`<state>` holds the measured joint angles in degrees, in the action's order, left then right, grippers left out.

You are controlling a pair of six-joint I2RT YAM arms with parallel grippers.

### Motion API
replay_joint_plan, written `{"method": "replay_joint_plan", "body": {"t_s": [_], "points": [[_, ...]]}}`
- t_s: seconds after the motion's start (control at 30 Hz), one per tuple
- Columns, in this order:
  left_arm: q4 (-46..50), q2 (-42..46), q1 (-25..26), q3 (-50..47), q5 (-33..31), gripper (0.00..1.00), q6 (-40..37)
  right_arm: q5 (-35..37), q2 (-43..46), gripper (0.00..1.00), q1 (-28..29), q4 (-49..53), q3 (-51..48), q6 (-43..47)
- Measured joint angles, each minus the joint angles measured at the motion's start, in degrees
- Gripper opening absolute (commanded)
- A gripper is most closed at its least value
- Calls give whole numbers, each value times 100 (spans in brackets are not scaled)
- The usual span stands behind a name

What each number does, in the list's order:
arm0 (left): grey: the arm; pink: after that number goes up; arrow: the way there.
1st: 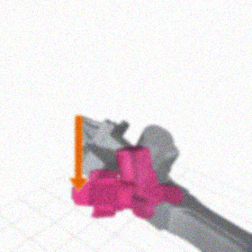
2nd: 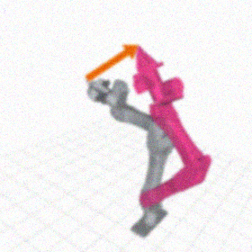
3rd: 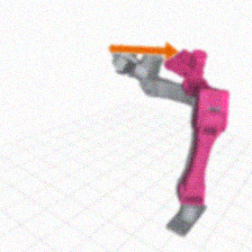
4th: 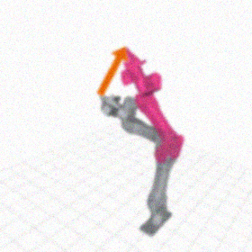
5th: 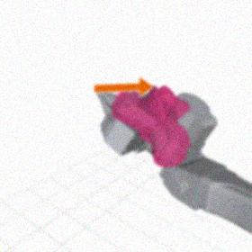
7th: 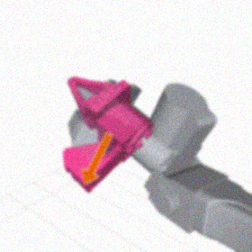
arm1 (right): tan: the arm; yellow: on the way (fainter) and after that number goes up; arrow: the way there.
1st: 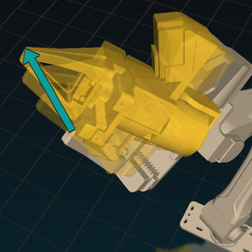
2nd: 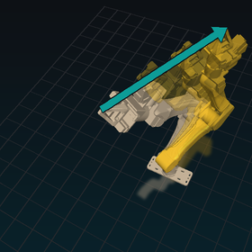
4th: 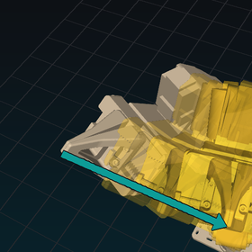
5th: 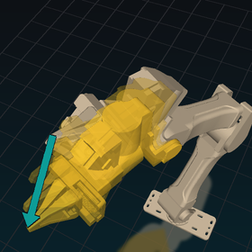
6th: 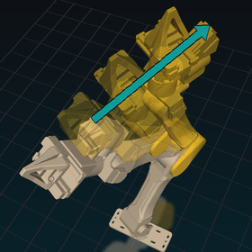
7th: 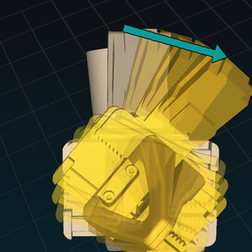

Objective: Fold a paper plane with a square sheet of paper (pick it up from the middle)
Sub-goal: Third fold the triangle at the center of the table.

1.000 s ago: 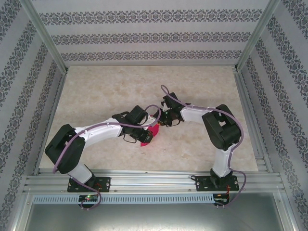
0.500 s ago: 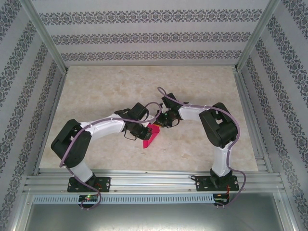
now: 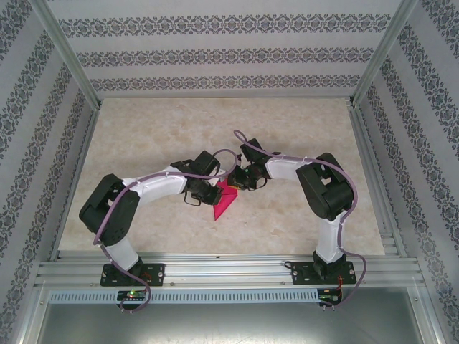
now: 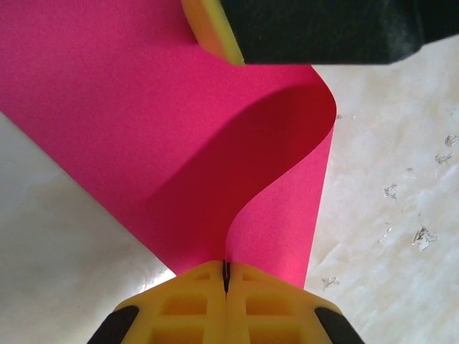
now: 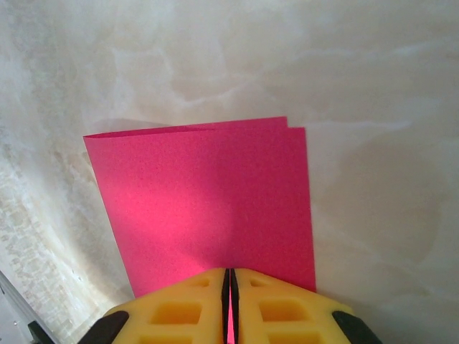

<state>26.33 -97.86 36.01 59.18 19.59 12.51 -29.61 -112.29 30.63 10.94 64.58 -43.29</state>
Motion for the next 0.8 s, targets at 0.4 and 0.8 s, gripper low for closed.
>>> {"method": "replay_joint_plan", "body": {"t_s": [0.4,0.8], "points": [[0,-160,-15,0,-37,8,0,15,0,13,39,-2,0,-24],[-46,-280,-15,-57,-68,8,166,17,0,13,39,-44,-24,-96]]}}
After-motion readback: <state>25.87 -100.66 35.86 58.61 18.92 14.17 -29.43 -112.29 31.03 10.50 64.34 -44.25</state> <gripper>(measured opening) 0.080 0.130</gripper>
